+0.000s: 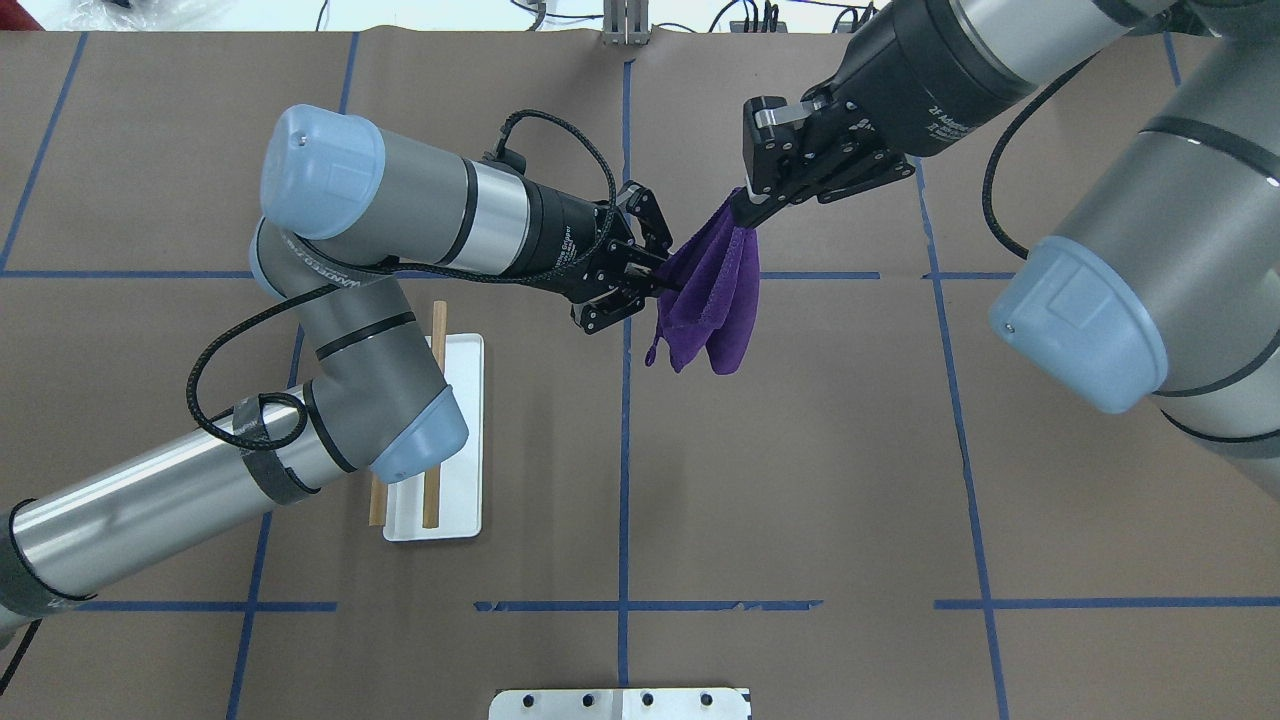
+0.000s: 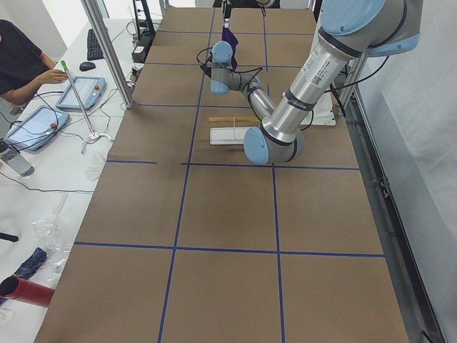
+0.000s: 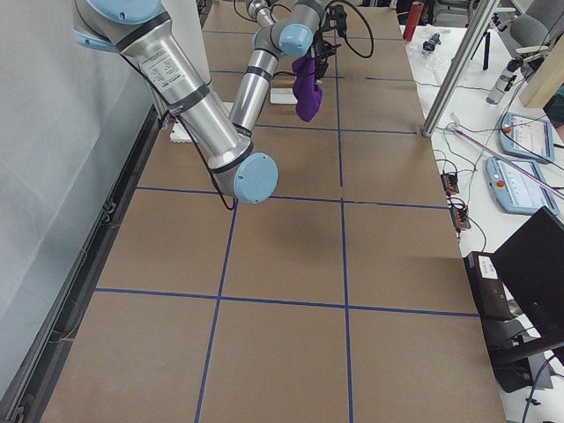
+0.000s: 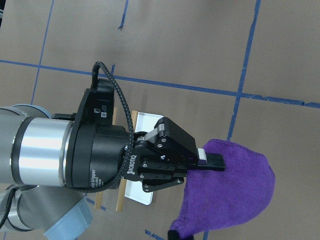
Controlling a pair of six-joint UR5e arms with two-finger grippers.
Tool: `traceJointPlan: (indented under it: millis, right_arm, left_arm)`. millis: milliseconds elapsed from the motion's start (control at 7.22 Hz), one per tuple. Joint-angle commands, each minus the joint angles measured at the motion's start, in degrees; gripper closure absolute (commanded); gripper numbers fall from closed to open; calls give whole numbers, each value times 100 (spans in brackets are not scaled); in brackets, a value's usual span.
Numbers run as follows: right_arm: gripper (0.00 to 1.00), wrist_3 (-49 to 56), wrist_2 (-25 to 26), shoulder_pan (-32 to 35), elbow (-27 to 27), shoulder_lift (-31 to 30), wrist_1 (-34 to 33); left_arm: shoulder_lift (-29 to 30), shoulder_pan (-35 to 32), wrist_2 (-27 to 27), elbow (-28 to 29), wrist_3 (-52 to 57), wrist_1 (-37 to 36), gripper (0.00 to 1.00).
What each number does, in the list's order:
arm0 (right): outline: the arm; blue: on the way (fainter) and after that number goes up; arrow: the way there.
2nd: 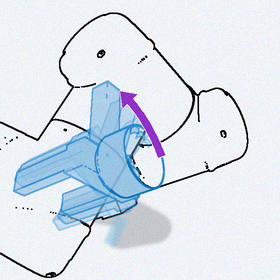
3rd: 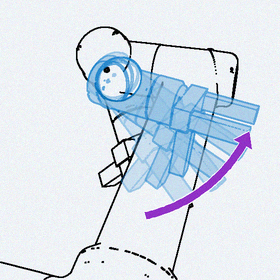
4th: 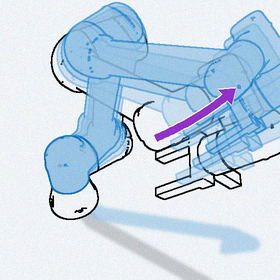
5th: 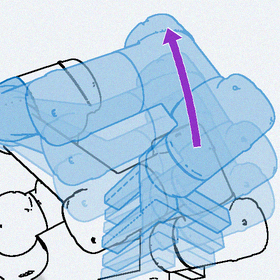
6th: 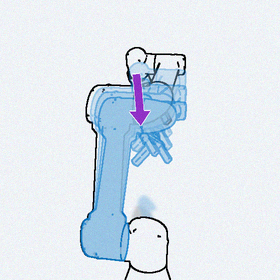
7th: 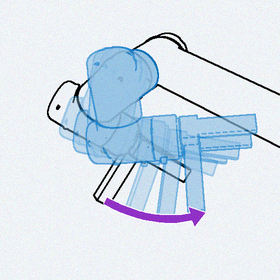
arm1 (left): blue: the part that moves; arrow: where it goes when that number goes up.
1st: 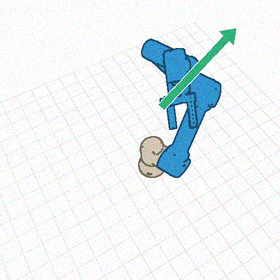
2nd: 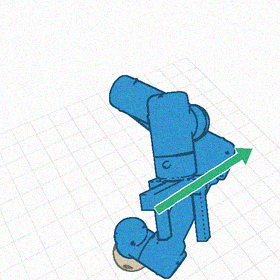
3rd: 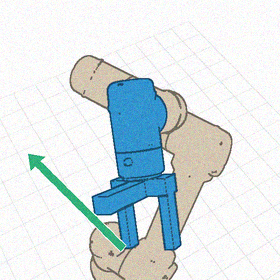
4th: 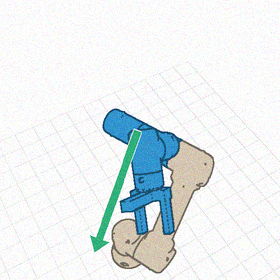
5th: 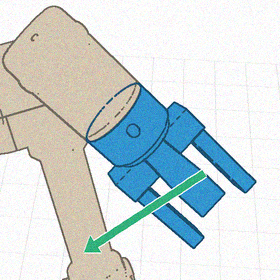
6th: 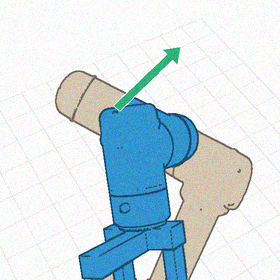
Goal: Hang towel on rack
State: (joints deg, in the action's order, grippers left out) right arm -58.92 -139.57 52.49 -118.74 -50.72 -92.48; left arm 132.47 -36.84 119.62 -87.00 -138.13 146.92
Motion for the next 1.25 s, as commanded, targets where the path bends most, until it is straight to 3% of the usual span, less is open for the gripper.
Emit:
traceJointPlan:
  millis: [0, 415, 831, 1108]
  right_arm:
    - [1, -6, 78, 33, -35, -121, -24]
    - [0, 81, 149, 260, -123, -472, -7]
    - [0, 117, 149, 578, -176, -868, 19]
    - [0, 117, 202, 605, -124, -1306, 631]
  left_arm:
    - [-150, -59, -9, -280, 362, -32, 100]
    - [-589, -138, -18, -720, 488, -23, 100]
    - [-1581, -226, -27, -1475, 963, -23, 100]
    - [-2564, -262, 43, -1968, 972, 3, 100]
